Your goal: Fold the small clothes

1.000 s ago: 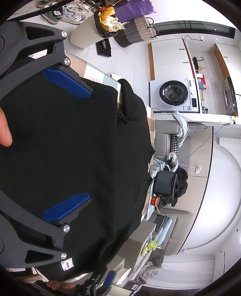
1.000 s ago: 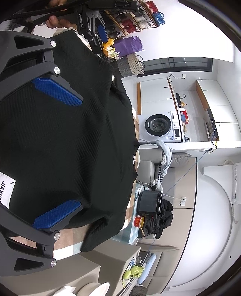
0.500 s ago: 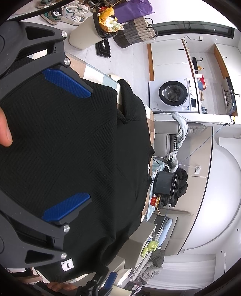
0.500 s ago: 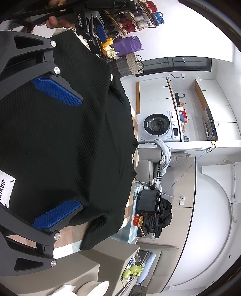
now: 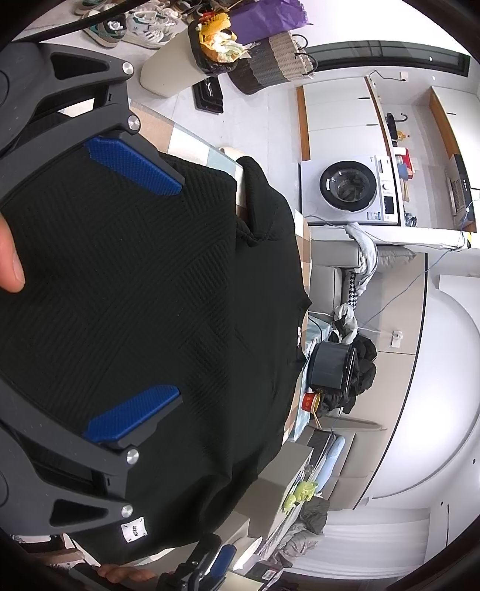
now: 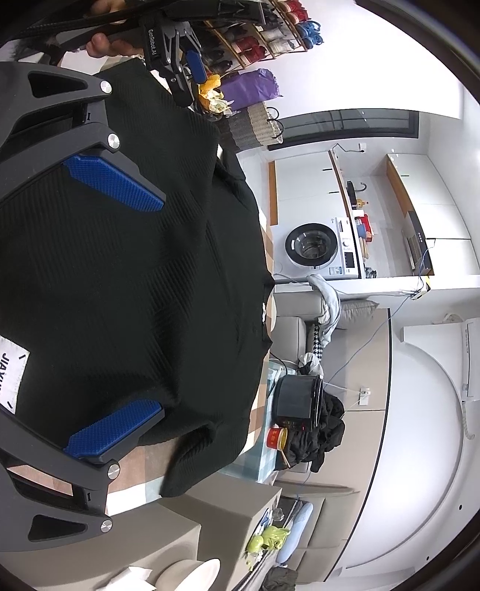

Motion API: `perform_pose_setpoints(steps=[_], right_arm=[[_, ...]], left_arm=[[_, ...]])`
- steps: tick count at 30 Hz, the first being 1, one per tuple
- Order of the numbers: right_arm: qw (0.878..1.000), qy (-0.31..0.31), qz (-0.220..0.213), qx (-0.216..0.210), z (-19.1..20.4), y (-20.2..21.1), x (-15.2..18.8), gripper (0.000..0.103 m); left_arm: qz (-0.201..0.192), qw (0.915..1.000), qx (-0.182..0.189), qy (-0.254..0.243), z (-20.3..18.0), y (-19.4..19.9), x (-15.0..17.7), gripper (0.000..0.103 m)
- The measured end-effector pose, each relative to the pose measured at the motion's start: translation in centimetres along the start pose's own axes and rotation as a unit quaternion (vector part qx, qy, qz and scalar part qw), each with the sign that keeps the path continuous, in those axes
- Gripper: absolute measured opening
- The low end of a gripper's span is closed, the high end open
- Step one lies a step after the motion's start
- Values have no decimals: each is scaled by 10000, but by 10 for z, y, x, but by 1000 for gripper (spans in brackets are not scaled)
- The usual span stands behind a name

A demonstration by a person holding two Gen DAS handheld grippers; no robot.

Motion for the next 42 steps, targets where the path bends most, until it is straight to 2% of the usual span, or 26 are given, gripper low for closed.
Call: perform_pose_setpoints(steps=[5,13,31,32,34,39,42], right_arm=[[10000,38,33,38,-2,-4,-3,103],[9996,-242,140,86,-19,-10,-9,103],[9900,-1287,374,451,-86,-22,-15,103],[9892,-1317,326,556,-92,-23,-18,103],[9879,-1283,363,793,-102,-28,-23,103],[9806,-1601,558,984,-131,-47,-29,103],[9761,-1791,759,965,-147,-62,-27,103]], left_arm=[[67,10000,-21,11,0,-7,-2,102],[101,9999,-20,-12,-3,-13,-4,102],[165,9998,125,17,-6,-71,-58,102],[169,9997,148,15,-4,-75,-60,101],[172,9998,141,21,-2,-82,-66,91],[169,9998,84,-23,3,-102,-80,75],[237,9997,83,29,8,-117,-86,73]])
Point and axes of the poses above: each gripper's, at about its wrist camera, not at the fingertips, and y roughly against the way its jaws point, z to its left, x to its underside, the point moved 2 cm from there along -y, roughly the way its jaws point, and after that the axes turned 7 degrees about y, right-handed, at the moved point
